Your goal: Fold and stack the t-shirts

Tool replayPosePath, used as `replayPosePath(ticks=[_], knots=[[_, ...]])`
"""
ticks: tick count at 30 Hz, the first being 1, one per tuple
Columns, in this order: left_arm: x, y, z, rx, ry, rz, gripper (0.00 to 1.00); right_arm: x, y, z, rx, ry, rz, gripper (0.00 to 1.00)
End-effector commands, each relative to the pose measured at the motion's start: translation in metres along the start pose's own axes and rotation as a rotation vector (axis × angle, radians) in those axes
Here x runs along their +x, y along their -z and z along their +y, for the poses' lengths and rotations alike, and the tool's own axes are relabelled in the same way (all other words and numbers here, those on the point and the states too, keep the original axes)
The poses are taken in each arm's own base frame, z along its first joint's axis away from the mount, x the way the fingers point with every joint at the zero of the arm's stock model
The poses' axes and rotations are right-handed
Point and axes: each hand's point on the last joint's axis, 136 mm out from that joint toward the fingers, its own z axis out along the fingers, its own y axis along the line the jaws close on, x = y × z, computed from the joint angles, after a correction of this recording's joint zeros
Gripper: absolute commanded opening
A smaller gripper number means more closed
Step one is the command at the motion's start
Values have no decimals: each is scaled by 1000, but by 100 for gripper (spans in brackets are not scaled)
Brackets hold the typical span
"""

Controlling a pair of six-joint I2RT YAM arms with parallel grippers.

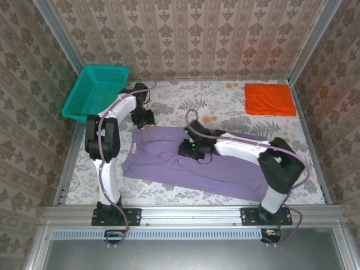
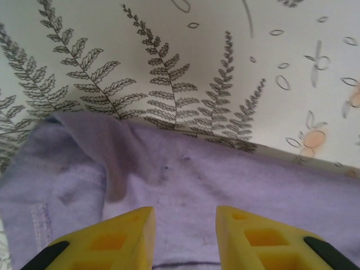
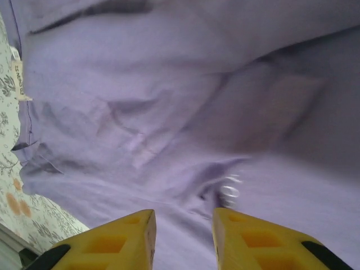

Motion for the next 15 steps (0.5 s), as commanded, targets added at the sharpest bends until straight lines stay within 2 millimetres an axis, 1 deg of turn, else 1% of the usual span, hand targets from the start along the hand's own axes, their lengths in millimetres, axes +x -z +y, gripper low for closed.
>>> replayPosePath(ticks=[1, 5, 10, 15], knots=[[-1, -18, 16, -42, 78, 28, 32, -2, -11, 18, 44, -29, -13, 32], [0, -27, 23, -47, 128, 39, 31, -5, -26, 23, 73, -95, -10, 28], [-1, -31, 28, -49, 148, 34, 30, 2, -37, 13, 141, -154, 34, 27], [-2, -32, 28, -48, 152, 39, 29, 6, -45, 10, 164, -175, 55, 29]])
